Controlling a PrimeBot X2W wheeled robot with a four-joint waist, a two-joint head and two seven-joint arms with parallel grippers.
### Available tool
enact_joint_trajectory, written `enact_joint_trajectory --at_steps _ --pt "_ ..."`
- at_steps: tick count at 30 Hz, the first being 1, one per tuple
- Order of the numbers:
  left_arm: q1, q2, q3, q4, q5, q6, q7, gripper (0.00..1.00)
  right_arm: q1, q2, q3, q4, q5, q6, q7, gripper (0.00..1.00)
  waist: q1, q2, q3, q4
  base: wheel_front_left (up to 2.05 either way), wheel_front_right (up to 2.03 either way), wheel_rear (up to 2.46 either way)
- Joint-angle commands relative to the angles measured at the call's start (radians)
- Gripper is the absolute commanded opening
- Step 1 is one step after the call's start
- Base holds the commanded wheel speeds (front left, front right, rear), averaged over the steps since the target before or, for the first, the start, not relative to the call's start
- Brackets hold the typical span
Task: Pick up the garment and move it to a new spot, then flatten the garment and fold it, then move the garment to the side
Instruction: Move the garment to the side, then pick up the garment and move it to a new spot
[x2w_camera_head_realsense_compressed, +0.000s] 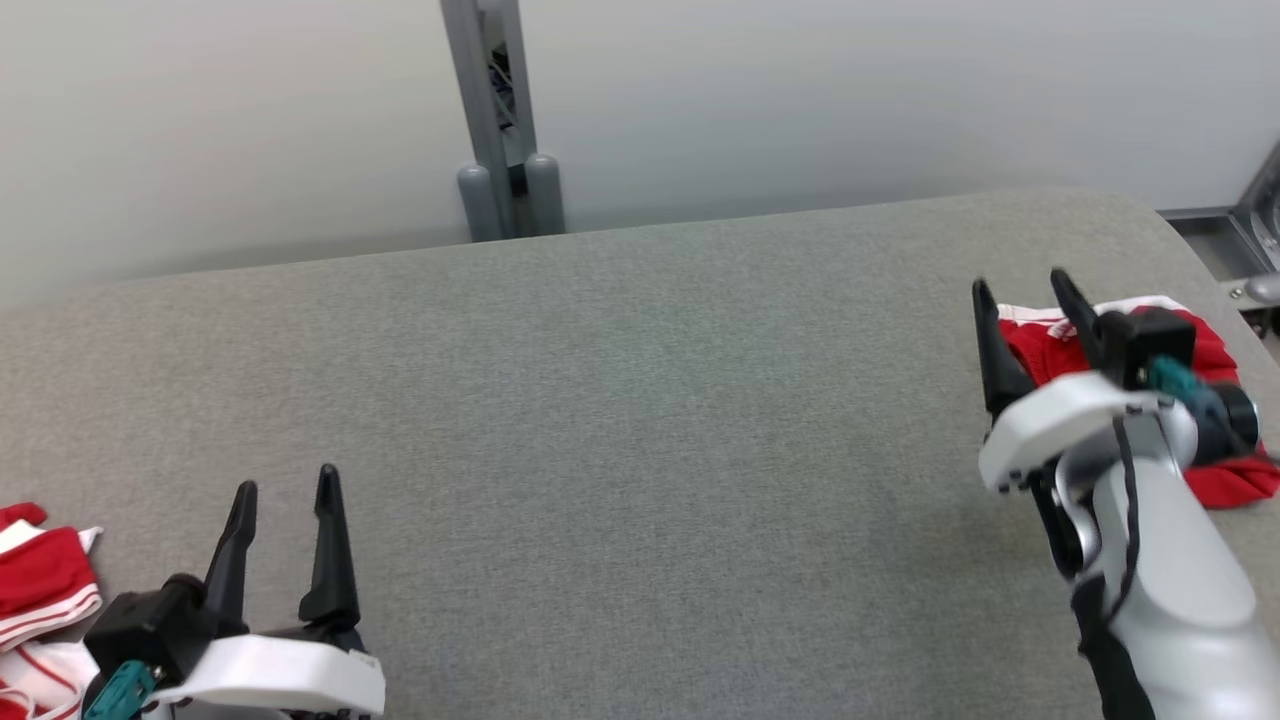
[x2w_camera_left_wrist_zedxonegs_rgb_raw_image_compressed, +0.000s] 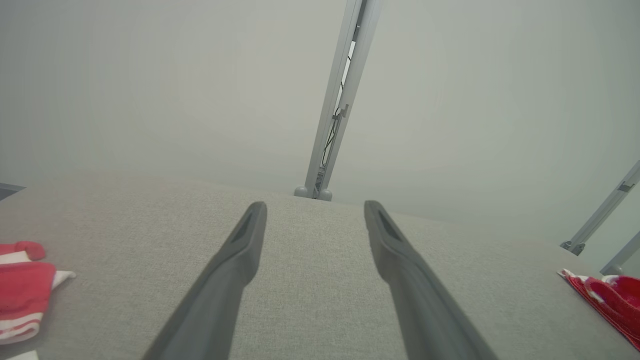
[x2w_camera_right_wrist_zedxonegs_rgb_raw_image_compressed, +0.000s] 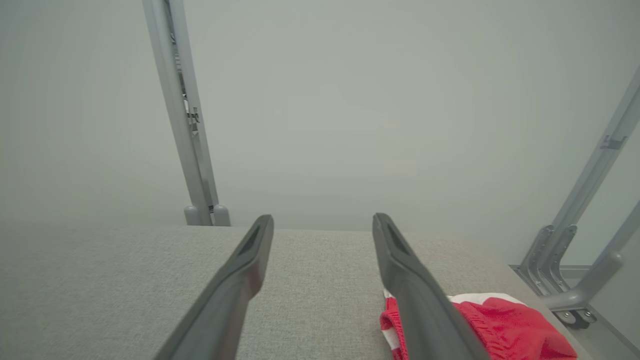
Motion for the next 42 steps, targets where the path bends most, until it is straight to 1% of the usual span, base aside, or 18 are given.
enact_joint_trajectory --at_steps 1,6,12,14,17,20,24,34,42 --pt "0.010 0.003 0.009 0.003 0.005 0.000 -0.006 1.00 0.034 -0.009 0.000 -0.032 0.008 0.000 -0.002 1.00 0.0000 0.0000 -0.008 0.014 0.00 0.00 0.00" --pt "0.051 -0.005 0.033 0.024 0.024 -0.012 -0.009 1.00 0.217 -0.008 -0.001 -0.259 0.068 0.000 0.052 1.00 0.0000 0.0000 -0.011 0.034 0.00 0.00 0.00" --pt "0.083 -0.021 0.048 0.040 0.042 -0.041 -0.010 1.00 0.432 -0.008 0.005 -0.520 0.160 0.000 0.141 1.00 0.0000 0.0000 -0.015 0.047 0.00 0.00 0.00" --pt "0.097 -0.023 0.056 0.042 0.048 -0.047 -0.010 1.00 0.486 -0.007 0.017 -0.587 0.179 0.000 0.169 1.00 0.0000 0.0000 -0.016 0.046 0.00 0.00 0.00" --pt "0.118 -0.025 0.070 0.047 0.057 -0.058 -0.009 1.00 0.543 -0.008 0.040 -0.656 0.213 0.000 0.203 1.00 0.0000 0.0000 -0.015 0.043 0.00 0.00 0.00" --pt "0.130 -0.031 0.081 0.053 0.068 -0.070 -0.009 1.00 0.572 -0.007 0.052 -0.696 0.224 0.000 0.219 1.00 0.0000 0.0000 -0.011 0.042 0.00 0.00 0.00" --pt "0.130 -0.044 0.092 0.067 0.086 -0.082 -0.009 1.00 0.584 -0.007 0.056 -0.719 0.223 0.000 0.228 1.00 0.0000 0.0000 -0.007 0.043 0.00 0.00 0.00" --pt "0.114 -0.071 0.090 0.099 0.108 -0.125 -0.009 1.00 0.590 -0.007 0.058 -0.727 0.219 0.000 0.240 1.00 0.0000 0.0000 -0.017 0.049 0.00 0.00 0.00" --pt "0.109 -0.072 0.091 0.117 0.113 -0.140 -0.009 1.00 0.595 -0.007 0.053 -0.731 0.223 0.000 0.240 1.00 0.0000 0.0000 -0.032 0.050 0.00 0.00 0.00"
